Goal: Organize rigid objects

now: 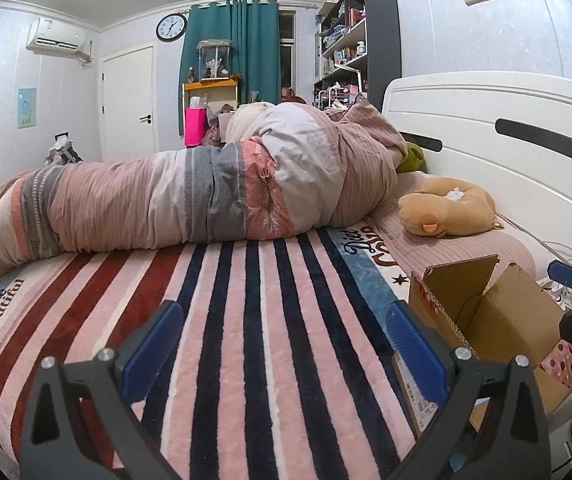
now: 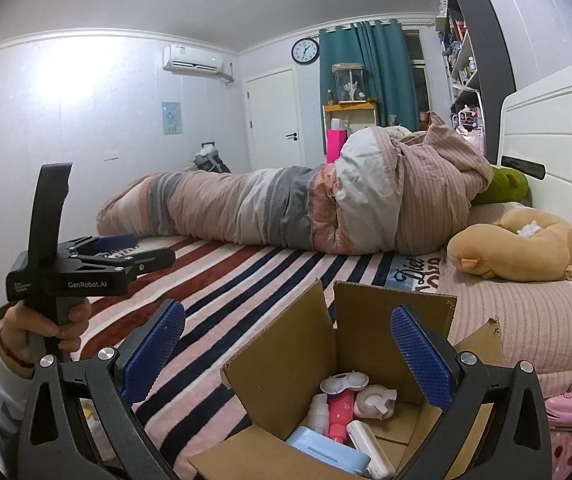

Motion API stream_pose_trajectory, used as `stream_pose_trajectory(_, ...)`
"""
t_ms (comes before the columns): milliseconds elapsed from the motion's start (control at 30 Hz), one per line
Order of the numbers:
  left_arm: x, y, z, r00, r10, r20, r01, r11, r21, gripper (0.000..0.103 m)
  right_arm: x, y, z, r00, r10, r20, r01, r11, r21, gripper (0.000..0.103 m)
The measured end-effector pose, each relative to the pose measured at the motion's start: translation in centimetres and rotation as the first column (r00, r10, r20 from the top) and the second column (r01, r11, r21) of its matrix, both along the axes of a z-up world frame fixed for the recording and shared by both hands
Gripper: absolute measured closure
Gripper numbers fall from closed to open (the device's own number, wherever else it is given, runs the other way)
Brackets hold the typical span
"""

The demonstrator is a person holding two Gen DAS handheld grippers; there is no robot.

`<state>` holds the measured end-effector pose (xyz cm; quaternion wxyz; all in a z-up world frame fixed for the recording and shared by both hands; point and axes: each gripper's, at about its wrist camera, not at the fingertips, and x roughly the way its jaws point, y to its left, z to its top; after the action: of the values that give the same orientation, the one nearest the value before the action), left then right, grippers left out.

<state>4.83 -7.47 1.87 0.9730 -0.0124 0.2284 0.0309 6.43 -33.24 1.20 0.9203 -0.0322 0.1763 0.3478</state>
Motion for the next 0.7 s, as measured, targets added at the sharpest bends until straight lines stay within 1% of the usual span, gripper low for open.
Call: stream_pose_trajectory(700,-0.24,0.21,0.11,1.000,0.003,0.013,-0.003,1.000,0.014,0.002,-0.01,-0.17,-0.05,1.000,-0.003,-0.001,0.003,1.000,-0.001,0.000)
